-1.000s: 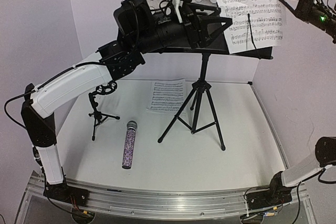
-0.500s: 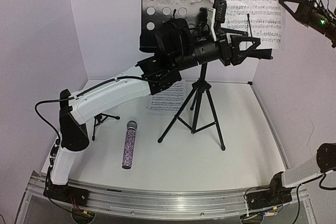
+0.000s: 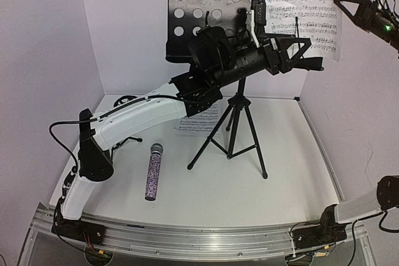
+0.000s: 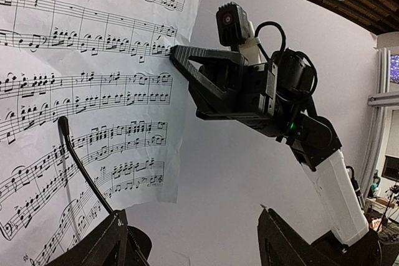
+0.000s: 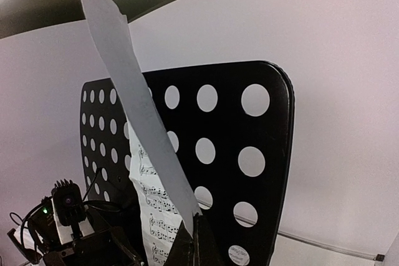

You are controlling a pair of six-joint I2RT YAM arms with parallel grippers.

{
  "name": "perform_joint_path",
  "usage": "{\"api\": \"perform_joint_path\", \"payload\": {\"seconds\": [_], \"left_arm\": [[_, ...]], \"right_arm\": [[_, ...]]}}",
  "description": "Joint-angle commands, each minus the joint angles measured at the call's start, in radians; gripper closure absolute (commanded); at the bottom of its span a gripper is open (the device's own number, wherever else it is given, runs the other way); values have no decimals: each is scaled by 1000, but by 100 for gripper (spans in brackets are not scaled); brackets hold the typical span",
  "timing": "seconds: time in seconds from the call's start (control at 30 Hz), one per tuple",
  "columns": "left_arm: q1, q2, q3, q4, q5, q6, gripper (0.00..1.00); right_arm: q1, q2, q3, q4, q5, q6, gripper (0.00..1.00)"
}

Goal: Pack up the instrument practice props

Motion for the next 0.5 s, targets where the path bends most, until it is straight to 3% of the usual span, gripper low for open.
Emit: {"api": "perform_joint_path", "payload": {"seconds": [0.0,0.1,0.17,0.33,0.47], "left_arm": [[-28,59,18,-4,-29,-88,27],[-35,62,21,-6,-48,-70,28],[-64,44,15,-10,-75,80,32],[-131,-41,-96,73,-267,498,32],[-156,-84,-163,125,-495,628,31]], "right_arm": [[0,-16,-19,38,-19,3,100],[0,-28,-27,39,-15,-2,100],[0,-33,-31,39,-12,-1,100],[0,-41,-53,41,-13,8,100],[0,-56,-80,44,-10,0,100]]}}
